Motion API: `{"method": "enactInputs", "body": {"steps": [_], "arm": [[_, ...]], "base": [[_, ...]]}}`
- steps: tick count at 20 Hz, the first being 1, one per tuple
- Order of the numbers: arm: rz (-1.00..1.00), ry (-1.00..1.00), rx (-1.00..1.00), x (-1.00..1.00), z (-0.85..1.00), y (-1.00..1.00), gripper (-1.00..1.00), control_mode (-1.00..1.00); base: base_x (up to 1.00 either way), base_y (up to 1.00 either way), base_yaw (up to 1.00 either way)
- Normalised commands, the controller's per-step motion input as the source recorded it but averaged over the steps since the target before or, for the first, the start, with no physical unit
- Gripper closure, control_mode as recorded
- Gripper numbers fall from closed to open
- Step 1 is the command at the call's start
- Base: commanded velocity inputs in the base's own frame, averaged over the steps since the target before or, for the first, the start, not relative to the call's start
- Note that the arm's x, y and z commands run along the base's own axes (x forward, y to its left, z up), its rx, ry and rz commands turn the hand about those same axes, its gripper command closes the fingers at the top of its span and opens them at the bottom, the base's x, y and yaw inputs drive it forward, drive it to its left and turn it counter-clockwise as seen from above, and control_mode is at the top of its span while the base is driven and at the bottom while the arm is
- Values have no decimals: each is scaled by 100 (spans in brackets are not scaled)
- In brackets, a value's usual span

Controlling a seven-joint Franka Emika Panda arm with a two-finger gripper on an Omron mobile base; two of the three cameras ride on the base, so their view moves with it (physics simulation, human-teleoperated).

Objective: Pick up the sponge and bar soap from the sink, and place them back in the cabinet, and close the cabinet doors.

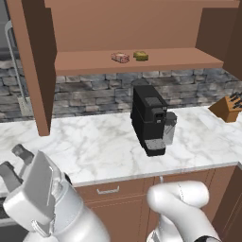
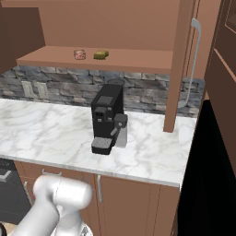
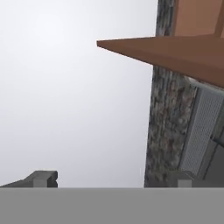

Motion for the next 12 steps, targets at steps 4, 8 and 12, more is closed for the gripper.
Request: {"method": "enactInputs", "body": {"steps": [4,8,12], "arm": [[0,-14,25,56,-4,0,-100,-100],[1,-14,21,35,-27,8,-100,-100],[0,-10,15,31,-29,21,-100,-100]], "base": [[0,0,0],[0,0,0],[0,0,0]]}}
